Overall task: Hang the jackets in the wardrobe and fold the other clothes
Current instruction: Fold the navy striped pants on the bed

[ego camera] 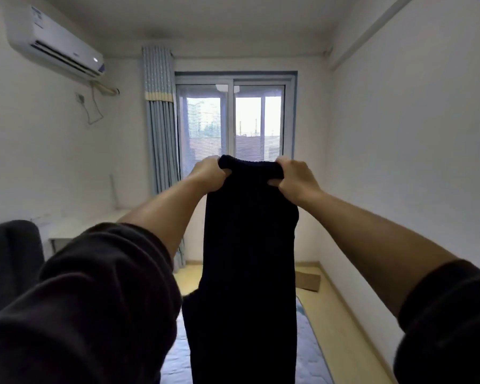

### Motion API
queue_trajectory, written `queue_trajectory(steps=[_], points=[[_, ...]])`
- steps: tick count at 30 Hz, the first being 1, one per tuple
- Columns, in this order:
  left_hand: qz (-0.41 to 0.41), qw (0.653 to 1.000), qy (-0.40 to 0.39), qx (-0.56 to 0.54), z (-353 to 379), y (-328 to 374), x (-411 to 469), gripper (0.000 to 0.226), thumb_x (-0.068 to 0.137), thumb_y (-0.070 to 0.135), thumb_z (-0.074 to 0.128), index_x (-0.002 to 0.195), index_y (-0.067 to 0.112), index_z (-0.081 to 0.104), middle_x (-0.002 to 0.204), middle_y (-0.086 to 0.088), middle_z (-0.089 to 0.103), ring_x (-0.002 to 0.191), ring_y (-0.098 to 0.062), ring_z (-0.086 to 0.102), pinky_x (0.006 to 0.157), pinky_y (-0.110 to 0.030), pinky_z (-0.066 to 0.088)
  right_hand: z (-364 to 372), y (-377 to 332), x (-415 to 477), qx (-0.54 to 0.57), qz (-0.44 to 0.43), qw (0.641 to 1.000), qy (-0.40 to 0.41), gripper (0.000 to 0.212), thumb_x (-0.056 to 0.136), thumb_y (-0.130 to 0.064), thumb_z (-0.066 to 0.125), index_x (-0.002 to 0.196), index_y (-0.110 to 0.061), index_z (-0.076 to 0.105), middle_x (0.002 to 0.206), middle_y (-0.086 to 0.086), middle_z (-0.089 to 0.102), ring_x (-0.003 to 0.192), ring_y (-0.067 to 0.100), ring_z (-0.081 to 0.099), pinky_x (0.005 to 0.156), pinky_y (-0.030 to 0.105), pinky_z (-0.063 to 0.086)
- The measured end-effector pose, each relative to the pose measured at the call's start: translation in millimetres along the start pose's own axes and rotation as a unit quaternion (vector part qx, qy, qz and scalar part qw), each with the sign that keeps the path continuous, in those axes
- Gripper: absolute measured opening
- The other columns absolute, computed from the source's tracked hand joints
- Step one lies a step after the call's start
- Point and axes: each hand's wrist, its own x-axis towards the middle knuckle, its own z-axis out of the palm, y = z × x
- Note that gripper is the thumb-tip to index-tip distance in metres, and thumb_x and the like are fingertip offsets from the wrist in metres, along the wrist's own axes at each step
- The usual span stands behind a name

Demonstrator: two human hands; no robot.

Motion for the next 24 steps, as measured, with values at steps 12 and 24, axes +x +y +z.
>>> queue_trajectory(steps=[12,24], points=[[0.083,0.993,0.088,-0.01,20.8,13.6,5.4,0.033,0.094,0.029,0.056,0.124,0.017,0.053,0.11,-0.001,0.059,0.095,-0.02,0.055,0.076,-0.028,0.041,-21.5,38.2,14.3,0.067,-0.041,0.997,0.026,0.036,0.083,-0.019,0.072,0.114,-0.004,0.06,0.109,0.011,0.064,0.1,0.02,0.057,0.087,0.027,0.046],[-0.038,0.993,-0.078,-0.081,164.2,-82.7,-153.1,0.025,0.093,0.008,0.055,0.117,0.006,0.053,0.102,-0.013,0.061,0.094,-0.026,0.058,0.078,-0.029,0.048,75.7,101.5,-184.6,0.097,0.023,0.978,-0.182,0.032,0.074,-0.025,0.08,0.083,-0.018,0.049,0.072,-0.009,0.05,0.064,0.008,0.046,0.053,0.015,0.033]])
